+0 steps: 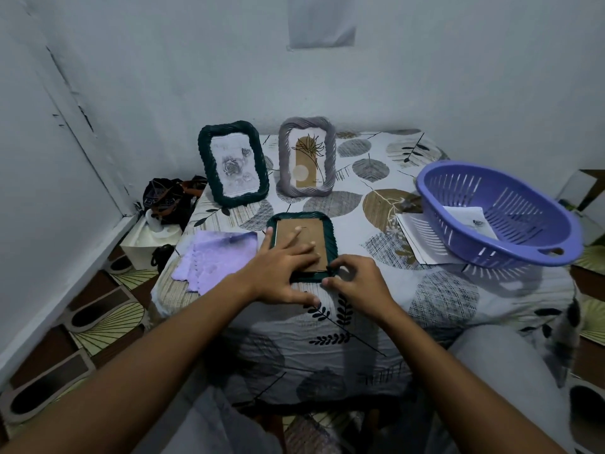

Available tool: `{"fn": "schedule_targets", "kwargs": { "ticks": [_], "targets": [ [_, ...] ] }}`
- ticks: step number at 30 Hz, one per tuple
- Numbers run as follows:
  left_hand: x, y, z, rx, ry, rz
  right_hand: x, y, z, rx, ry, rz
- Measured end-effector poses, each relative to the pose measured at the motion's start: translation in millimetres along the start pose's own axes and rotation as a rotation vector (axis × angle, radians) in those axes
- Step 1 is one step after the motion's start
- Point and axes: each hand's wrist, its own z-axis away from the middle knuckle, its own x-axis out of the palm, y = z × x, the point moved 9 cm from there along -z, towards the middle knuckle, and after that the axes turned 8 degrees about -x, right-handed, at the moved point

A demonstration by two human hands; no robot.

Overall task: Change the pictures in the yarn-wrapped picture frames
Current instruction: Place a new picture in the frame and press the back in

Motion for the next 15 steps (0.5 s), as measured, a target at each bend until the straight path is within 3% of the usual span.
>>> {"fn": "schedule_targets", "kwargs": {
  "ticks": [7,15],
  "targets": [
    [13.2,-4.8,-0.2,-0.043,-0.112,0.081,0.7,4.1,-2.3,-0.001,0.004,-0.009],
    [17.7,-3.6,1.5,-0.069,-0.118,0.167,2.7,1.9,-2.3,-0.025,-0.041,0.045]
  ]
}}
